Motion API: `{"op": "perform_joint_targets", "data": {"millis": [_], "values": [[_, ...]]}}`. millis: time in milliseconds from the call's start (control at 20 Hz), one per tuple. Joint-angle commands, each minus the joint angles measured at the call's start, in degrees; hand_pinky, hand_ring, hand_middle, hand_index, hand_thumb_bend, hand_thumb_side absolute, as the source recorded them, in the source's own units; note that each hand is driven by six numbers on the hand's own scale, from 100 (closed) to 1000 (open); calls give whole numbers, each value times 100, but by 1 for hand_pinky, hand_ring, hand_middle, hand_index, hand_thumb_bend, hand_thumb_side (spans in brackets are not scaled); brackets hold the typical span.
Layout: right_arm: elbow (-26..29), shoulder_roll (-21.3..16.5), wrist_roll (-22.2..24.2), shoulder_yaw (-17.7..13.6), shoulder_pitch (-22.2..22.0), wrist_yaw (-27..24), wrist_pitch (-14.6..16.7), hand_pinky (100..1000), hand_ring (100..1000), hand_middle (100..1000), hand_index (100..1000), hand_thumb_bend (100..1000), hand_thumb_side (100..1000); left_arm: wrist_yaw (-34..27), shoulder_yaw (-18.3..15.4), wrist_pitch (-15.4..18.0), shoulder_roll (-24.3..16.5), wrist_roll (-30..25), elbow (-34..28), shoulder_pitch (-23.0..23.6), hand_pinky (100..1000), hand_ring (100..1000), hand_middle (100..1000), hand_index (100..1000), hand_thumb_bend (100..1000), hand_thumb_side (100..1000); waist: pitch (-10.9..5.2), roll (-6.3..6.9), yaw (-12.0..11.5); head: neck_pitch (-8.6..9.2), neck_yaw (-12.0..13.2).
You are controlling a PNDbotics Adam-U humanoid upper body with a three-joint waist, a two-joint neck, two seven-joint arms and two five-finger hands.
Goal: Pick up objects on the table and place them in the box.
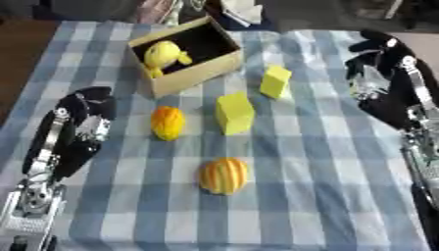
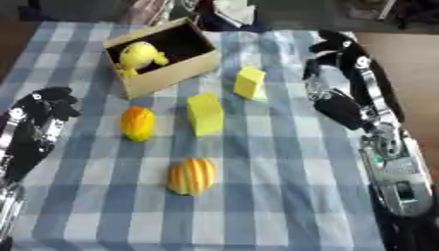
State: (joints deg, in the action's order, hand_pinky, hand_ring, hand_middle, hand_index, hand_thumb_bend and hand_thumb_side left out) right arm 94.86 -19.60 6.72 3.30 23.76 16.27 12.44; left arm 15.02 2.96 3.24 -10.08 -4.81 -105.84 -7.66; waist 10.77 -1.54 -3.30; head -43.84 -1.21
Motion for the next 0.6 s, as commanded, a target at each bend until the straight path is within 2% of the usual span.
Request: {"op": "perform_joint_targets", "data": {"millis": [50, 150, 350, 550, 600], "values": [[-381, -599, 291, 246, 409, 308, 153, 814, 680, 725, 898, 100, 341, 35, 8, 17, -86, -77, -81, -29, 742, 605, 635, 780, 269, 670, -170, -24, -18, -28, -35], [-669, -896, 474, 294, 707, 392, 242, 819, 701, 744, 906, 100, 347, 35, 13, 19, -79, -96, -82, -35, 742, 605, 635, 781, 264, 674, -165, -15, -38, -28, -54], [-1275, -1389, 851, 678, 1320, 521, 196, 826, 737, 779, 921, 100, 379, 34, 52, 24, -74, -156, -78, -34, 742, 605, 635, 781, 258, 678, -168, -10, -104, -28, -124], [-1939, -1323, 1260, 913, 1983, 656, 83, 834, 755, 799, 929, 100, 421, 41, 54, 19, -69, -172, -73, -38, 741, 605, 636, 781, 253, 678, -152, -13, -110, -28, -118], [-2108, -1274, 1364, 929, 2119, 693, 77, 837, 761, 801, 932, 100, 474, 44, 52, 17, -68, -172, -73, -38, 741, 605, 636, 781, 253, 678, -149, -12, -108, -28, -113]]}}
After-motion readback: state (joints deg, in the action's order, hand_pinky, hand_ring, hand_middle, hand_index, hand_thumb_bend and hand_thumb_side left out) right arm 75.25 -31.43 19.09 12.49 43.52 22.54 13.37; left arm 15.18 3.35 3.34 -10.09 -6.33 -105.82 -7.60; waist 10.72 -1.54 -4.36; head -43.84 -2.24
